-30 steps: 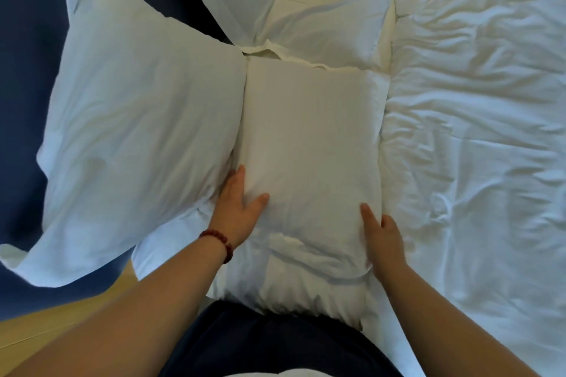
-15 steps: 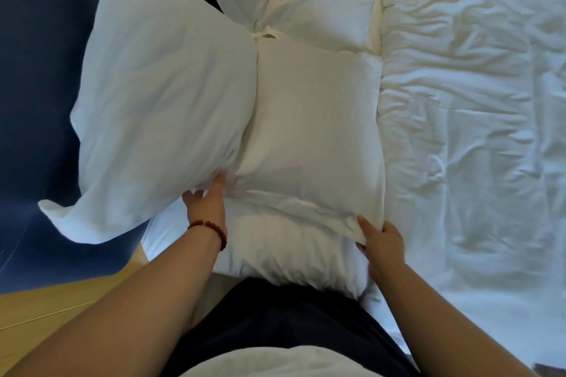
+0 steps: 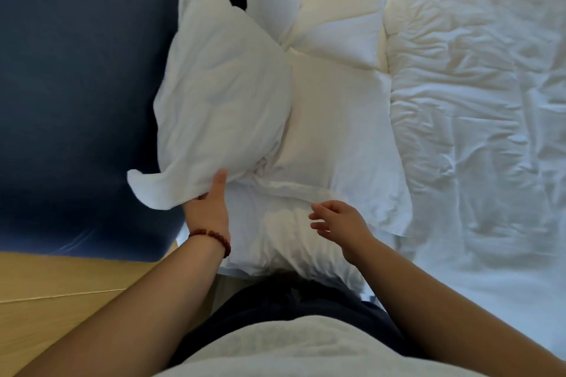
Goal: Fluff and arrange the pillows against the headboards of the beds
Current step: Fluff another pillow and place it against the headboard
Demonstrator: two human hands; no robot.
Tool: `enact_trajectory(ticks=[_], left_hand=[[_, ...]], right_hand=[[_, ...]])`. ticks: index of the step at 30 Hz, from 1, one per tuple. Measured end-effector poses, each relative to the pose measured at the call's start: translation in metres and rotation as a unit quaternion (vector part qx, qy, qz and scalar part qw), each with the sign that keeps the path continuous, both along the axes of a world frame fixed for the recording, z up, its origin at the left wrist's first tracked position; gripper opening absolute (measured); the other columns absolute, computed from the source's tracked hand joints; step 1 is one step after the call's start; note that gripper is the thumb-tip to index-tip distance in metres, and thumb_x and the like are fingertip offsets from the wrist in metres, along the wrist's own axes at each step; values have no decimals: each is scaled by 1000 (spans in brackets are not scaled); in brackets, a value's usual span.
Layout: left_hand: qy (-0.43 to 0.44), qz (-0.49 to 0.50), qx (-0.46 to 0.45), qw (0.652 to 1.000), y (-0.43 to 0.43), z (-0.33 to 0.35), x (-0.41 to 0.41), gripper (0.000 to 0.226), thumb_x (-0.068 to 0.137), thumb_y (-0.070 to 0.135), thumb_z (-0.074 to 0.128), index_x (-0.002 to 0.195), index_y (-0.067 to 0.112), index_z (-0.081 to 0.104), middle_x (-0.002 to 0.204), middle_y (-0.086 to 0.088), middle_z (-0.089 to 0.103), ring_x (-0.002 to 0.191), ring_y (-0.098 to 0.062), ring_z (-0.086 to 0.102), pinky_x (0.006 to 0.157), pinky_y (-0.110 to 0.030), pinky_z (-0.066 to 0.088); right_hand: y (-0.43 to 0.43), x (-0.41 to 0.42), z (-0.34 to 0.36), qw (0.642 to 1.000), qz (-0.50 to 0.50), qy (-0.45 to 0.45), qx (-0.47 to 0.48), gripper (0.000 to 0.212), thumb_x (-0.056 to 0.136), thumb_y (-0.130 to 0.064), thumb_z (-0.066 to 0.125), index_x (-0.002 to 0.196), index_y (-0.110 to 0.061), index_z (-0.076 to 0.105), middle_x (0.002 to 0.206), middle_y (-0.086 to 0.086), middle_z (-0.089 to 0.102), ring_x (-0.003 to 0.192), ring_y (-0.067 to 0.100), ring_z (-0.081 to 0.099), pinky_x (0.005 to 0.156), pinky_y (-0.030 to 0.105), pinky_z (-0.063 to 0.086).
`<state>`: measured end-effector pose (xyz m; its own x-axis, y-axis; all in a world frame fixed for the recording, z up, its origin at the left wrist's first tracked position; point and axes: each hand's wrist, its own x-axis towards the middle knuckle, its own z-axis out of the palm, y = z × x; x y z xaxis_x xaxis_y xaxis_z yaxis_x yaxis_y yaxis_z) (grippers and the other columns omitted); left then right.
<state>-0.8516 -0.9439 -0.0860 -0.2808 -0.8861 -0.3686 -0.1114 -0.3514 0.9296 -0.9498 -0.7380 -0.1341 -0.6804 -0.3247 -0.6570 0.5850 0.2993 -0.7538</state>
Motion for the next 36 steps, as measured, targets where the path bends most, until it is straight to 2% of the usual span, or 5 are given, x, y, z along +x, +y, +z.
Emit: enact_trajectory(ticks=[8,13,21,33,36], left_hand=[[36,22,-48,998,-40,48,41,26,76,44,79,91,27,67,77,24,71,73,8,66,55,-4,47],[123,35,85,988,-51,69,40,13,88,31,71,98,22,70,95,6,76,89,-10,72,78,-27,56],[128,3,121,984,-56,69,36,19,85,29,74,101,20,72,93,3,77,83,-11,73,63,-24,57],[176,114,108,972,-60,61,34,32,88,26,69,116,10,66,114,-6,72,105,-23,68,85,-40,57],[183,65,83,977,-49,52,44,39,86,25,67,122,11,63,120,-5,70,114,-24,64,94,-43,51]], right_hand=[[-61,16,44,989,94,112,-24,14,89,-32,67,91,-18,69,85,-5,75,80,13,72,72,27,54],[-105,12,80,962,138,229,-46,10,86,-36,70,91,-27,69,91,-7,71,87,10,67,77,28,54],[-163,-12,121,881,252,396,-64,12,91,-35,64,101,-30,68,99,-22,63,89,-7,57,72,1,38],[-292,-95,178,400,620,672,59,35,95,-41,56,128,-31,59,132,-6,59,116,23,50,99,38,39],[-309,-102,174,355,660,660,52,37,90,-46,60,124,-30,60,119,-5,62,105,21,50,92,37,43]])
